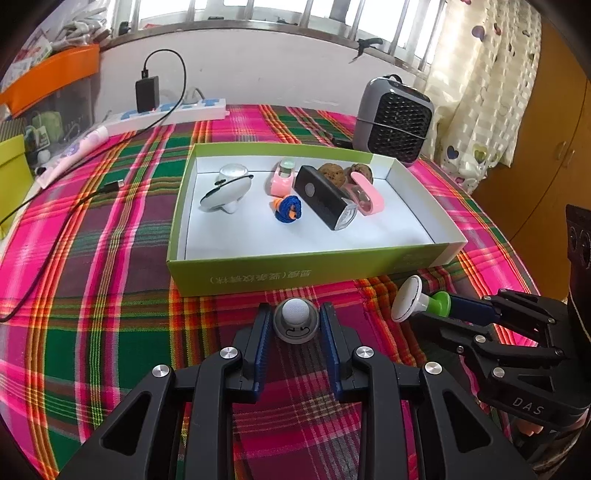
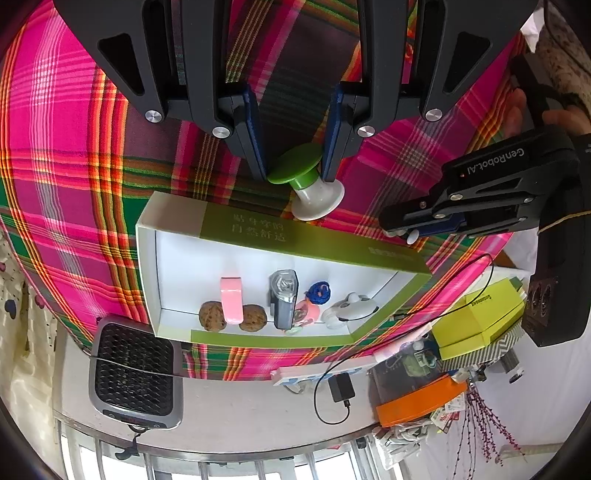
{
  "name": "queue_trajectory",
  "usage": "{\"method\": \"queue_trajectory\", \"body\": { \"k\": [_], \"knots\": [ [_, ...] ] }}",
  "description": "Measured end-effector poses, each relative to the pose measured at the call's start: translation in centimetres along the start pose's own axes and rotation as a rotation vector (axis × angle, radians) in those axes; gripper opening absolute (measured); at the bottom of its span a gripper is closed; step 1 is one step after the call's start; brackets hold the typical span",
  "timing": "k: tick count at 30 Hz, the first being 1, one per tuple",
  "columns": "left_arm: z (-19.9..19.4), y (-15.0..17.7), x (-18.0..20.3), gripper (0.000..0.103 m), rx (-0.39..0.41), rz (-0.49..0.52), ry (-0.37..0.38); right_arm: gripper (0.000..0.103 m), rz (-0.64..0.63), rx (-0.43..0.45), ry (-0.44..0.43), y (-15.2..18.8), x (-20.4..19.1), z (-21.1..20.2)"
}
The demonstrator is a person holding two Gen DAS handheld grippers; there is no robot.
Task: Organize objects
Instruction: 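Lift and carry the white dome and green-white toy over the white box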
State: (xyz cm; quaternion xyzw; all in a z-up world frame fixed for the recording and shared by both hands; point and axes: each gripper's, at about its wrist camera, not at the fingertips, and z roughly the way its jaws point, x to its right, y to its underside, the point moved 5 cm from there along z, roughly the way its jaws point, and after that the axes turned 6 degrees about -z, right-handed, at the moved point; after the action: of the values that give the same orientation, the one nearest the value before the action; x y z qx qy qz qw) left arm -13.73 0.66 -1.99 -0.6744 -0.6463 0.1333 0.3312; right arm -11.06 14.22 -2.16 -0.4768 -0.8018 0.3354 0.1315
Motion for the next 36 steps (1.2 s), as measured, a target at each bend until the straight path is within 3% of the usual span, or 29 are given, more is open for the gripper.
{"method": "queue_trajectory", "body": {
  "k": [36],
  "knots": [
    [-2.3, -1.4, 1.4, 0.024, 0.065, 0.026, 0.001, 0.031, 0.009, 0.076, 0.003, -1.9, 1.0, -2.3]
  ]
}}
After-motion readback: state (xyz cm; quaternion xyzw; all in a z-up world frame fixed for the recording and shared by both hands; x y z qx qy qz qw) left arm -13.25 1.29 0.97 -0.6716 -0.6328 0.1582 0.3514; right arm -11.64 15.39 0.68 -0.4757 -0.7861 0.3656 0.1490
